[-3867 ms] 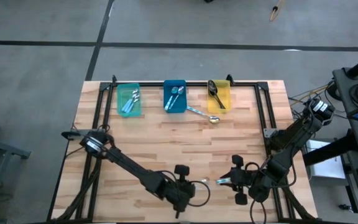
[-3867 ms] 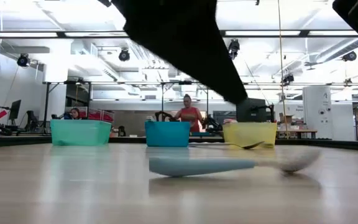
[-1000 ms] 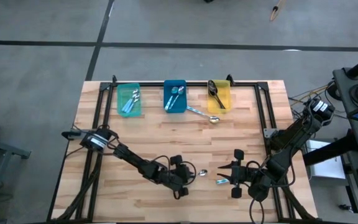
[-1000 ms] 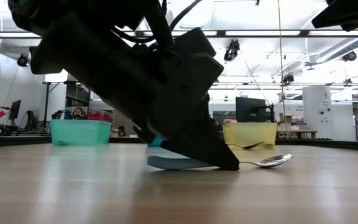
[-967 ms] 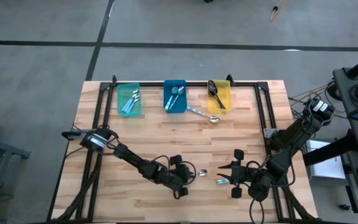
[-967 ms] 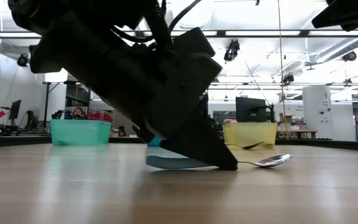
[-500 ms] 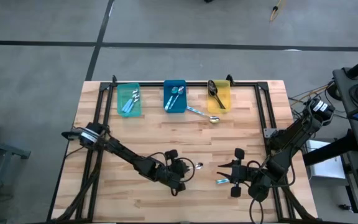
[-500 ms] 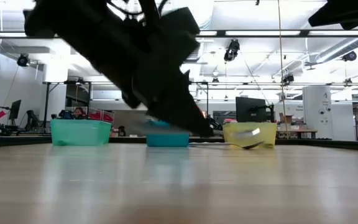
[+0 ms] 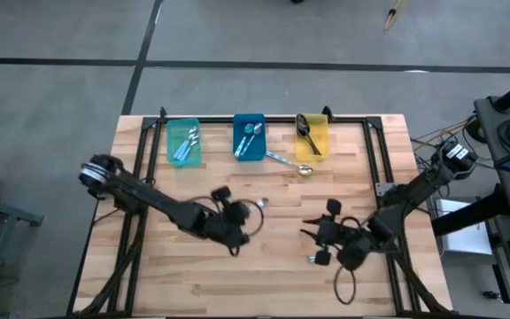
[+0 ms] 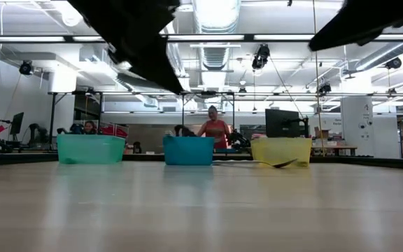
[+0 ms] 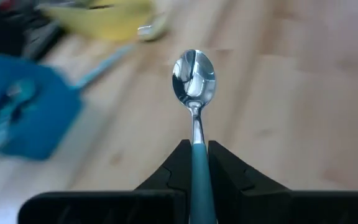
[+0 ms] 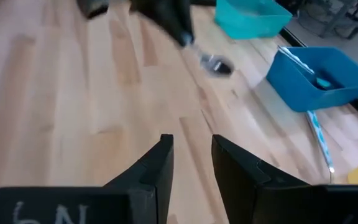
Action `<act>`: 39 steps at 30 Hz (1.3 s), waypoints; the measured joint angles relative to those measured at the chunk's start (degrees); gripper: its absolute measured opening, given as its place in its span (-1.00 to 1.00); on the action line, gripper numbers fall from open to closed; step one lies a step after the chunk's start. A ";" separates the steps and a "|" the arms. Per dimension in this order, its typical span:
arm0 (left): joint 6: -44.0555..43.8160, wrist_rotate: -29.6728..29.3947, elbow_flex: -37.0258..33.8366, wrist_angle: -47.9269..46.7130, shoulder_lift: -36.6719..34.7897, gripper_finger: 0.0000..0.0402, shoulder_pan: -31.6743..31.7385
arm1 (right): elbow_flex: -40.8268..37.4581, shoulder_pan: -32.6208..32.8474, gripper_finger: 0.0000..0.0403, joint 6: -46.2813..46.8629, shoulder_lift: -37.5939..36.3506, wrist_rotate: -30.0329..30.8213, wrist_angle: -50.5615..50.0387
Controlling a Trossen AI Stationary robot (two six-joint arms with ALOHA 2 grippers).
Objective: Sort silverware by color (type)
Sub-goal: Put the blue spoon into the green bin
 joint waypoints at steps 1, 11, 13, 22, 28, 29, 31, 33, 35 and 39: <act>-1.10 -0.71 -0.63 -2.16 -1.79 -0.92 0.71 | 0.00 -1.21 -0.51 -0.92 0.00 -0.86 0.31; -11.34 -4.27 -4.85 -27.78 -18.58 -0.92 13.51 | 0.01 -14.28 -0.65 -14.09 -0.42 -8.51 4.36; -11.32 -3.86 -6.10 -30.35 -21.39 -0.92 17.52 | 0.02 -17.39 -0.69 -16.86 -0.50 -12.11 5.13; -4.08 3.38 -12.12 -33.87 -29.14 -0.92 39.38 | 0.02 -30.35 -0.78 -27.74 -0.50 -23.12 8.56; 4.31 8.09 -13.92 -33.81 -29.50 -0.92 51.90 | -0.14 -35.03 -0.79 -32.21 -0.50 -29.16 8.19; 5.47 8.95 -13.95 -33.68 -29.43 -0.92 53.28 | -0.20 -35.44 -0.79 -33.35 -0.50 -29.44 8.12; 7.39 10.18 -14.03 -32.94 -29.43 -0.92 55.47 | -0.22 -36.20 -0.79 -35.38 -0.50 -29.56 8.15; 8.86 10.91 -14.08 -32.06 -29.43 -0.92 56.80 | -0.22 -36.95 -0.79 -37.08 -0.51 -29.62 8.17; 9.92 11.20 -14.08 -31.94 -29.43 -0.92 57.85 | -0.22 -37.77 -0.79 -38.40 -0.52 -29.66 8.13; 11.97 17.99 -14.08 -31.60 -29.40 -0.92 60.10 | -0.12 -39.90 -0.79 -42.31 -0.52 -29.63 8.18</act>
